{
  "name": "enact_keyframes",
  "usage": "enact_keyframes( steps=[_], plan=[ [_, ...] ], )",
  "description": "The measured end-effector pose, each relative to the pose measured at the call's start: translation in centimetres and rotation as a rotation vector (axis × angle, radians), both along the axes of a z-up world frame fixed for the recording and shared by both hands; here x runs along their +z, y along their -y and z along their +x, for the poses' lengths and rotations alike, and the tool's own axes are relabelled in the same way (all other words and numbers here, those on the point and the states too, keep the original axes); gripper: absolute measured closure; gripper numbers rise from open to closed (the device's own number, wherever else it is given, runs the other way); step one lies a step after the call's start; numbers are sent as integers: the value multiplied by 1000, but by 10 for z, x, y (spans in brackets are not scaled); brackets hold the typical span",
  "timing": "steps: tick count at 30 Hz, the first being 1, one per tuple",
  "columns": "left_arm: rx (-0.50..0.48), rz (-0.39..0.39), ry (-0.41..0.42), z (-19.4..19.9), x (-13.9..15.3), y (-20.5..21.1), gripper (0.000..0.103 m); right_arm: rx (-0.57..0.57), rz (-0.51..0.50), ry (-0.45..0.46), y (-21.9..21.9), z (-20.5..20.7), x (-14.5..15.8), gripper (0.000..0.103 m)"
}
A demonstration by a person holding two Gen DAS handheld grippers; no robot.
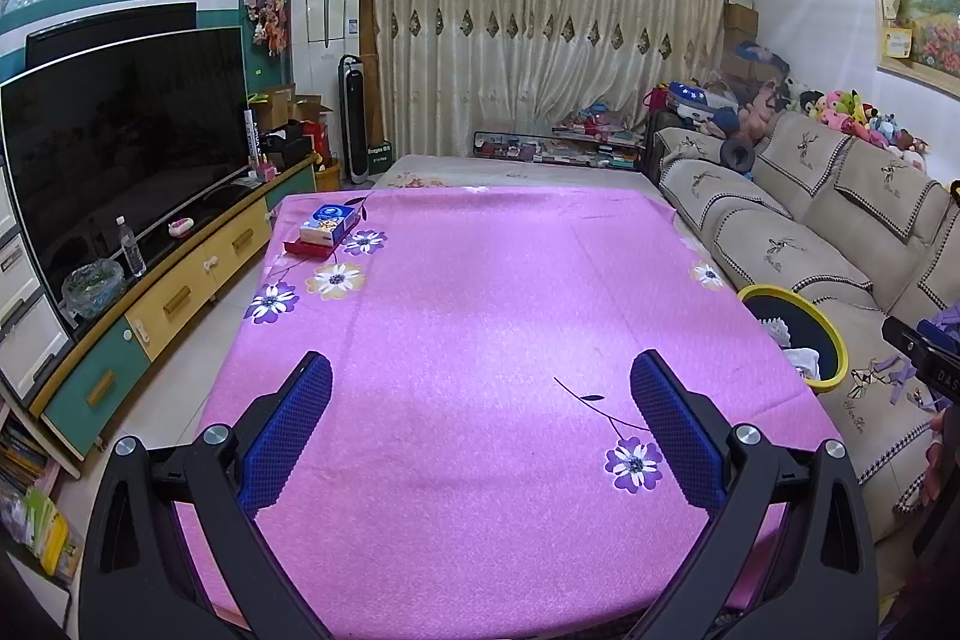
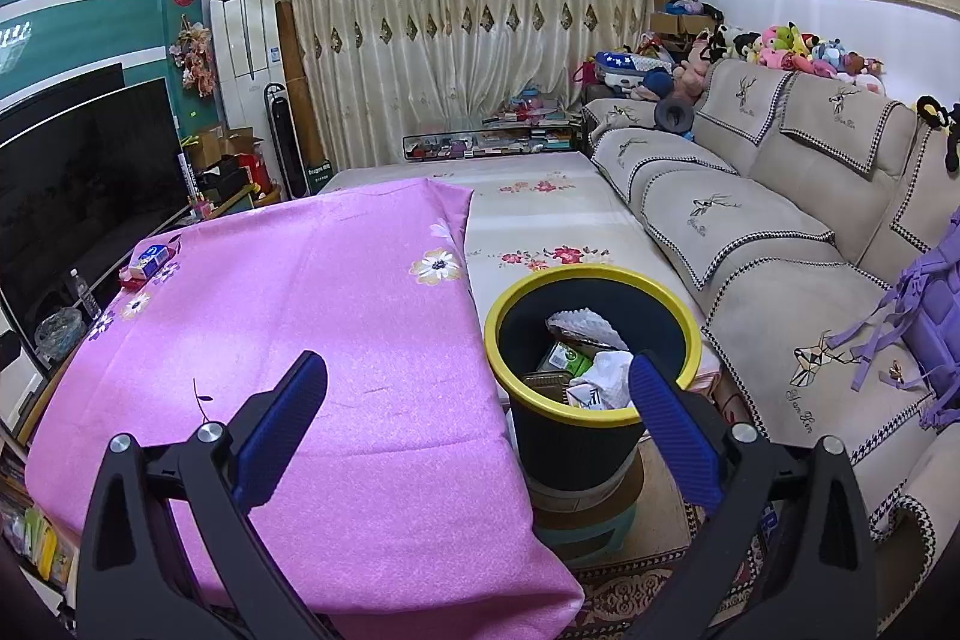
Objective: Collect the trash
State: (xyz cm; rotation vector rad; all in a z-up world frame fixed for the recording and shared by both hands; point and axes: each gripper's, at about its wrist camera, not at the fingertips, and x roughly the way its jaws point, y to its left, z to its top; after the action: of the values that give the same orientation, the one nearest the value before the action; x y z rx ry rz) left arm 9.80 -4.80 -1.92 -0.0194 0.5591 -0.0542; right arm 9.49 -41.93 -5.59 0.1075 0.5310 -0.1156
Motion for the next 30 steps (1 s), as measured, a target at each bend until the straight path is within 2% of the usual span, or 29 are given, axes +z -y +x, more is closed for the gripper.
enact_keyframes(
  steps=[30],
  plan=[
    [-10, 5, -18, 5, -7, 1, 5, 0, 1, -3, 0, -1, 0, 7]
  ],
)
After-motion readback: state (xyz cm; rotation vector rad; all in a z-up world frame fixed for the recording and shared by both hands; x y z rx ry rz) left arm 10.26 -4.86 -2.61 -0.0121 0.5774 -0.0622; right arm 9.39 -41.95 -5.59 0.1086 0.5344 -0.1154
